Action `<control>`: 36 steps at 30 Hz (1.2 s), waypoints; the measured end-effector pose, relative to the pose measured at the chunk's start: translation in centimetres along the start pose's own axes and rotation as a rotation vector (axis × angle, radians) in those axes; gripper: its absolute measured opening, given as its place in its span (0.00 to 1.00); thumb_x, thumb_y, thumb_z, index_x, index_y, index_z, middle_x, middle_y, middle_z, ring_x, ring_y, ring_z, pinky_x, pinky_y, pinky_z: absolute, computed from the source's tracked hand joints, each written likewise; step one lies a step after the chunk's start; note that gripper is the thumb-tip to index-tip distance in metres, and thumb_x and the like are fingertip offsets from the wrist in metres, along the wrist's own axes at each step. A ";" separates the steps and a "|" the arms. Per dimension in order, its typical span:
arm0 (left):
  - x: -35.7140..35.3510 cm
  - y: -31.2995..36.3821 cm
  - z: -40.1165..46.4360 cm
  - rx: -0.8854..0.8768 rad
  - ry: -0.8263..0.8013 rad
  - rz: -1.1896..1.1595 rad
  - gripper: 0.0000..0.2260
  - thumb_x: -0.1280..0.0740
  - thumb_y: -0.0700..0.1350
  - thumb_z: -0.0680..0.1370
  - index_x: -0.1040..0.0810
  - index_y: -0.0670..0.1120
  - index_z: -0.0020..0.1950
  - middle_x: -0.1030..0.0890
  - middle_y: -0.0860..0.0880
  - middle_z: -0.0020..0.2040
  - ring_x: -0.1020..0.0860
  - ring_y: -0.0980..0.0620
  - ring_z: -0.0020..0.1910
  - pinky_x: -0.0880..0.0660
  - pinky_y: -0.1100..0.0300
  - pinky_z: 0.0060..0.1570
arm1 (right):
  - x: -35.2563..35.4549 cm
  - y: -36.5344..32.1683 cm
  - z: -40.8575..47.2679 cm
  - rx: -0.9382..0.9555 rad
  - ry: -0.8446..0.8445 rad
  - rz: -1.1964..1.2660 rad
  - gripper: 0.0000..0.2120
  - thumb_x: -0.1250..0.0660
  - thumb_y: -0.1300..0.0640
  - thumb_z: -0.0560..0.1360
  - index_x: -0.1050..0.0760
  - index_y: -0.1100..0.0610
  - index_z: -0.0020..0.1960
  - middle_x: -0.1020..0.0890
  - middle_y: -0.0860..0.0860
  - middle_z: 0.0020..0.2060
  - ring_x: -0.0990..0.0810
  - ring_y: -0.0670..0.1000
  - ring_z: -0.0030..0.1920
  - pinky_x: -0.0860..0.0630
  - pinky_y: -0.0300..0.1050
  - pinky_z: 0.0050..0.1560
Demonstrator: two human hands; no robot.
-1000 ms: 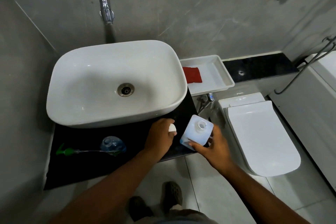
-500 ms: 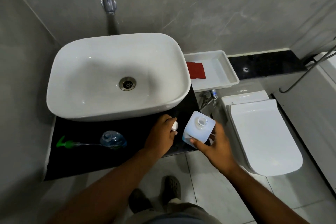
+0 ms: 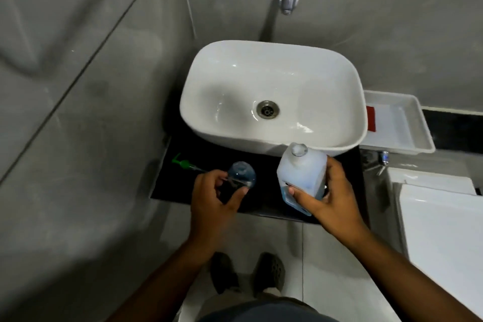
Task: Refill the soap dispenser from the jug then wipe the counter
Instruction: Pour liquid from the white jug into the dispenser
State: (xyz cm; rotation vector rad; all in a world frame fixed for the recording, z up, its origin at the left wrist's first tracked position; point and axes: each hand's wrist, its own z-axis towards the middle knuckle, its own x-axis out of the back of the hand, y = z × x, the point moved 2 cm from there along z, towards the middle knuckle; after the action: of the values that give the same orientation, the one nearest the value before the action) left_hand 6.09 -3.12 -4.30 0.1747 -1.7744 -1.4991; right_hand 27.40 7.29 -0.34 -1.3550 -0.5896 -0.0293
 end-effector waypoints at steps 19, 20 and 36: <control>-1.0 -0.8 3.9 0.009 -0.270 -0.077 0.24 0.24 0.43 0.69 0.23 0.49 0.64 0.20 0.48 0.60 0.21 0.53 0.55 0.27 0.68 0.51 | -2.8 -3.2 2.1 0.210 -0.280 -0.851 0.38 0.23 0.45 0.60 0.33 0.53 0.66 0.22 0.53 0.56 0.24 0.58 0.52 0.26 0.51 0.48; -0.9 -0.8 3.9 0.010 -0.271 -0.079 0.24 0.24 0.43 0.69 0.23 0.48 0.64 0.20 0.48 0.60 0.21 0.53 0.55 0.27 0.67 0.50 | -2.8 -3.2 2.2 0.213 -0.287 -0.888 0.39 0.23 0.44 0.60 0.33 0.53 0.66 0.22 0.53 0.56 0.25 0.58 0.52 0.26 0.51 0.47; -0.8 -0.6 4.2 0.034 -0.291 -0.093 0.24 0.24 0.42 0.69 0.24 0.48 0.64 0.20 0.48 0.60 0.22 0.54 0.54 0.29 0.75 0.44 | -2.9 -5.9 2.5 0.224 -0.382 -1.172 0.40 0.23 0.44 0.56 0.33 0.54 0.64 0.21 0.55 0.52 0.24 0.60 0.46 0.25 0.53 0.38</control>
State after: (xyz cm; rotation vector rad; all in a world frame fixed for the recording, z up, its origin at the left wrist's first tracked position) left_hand 3.77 0.43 -5.13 0.0588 -2.0464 -1.6269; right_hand 21.91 7.28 4.03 -0.6412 -1.5937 -0.6419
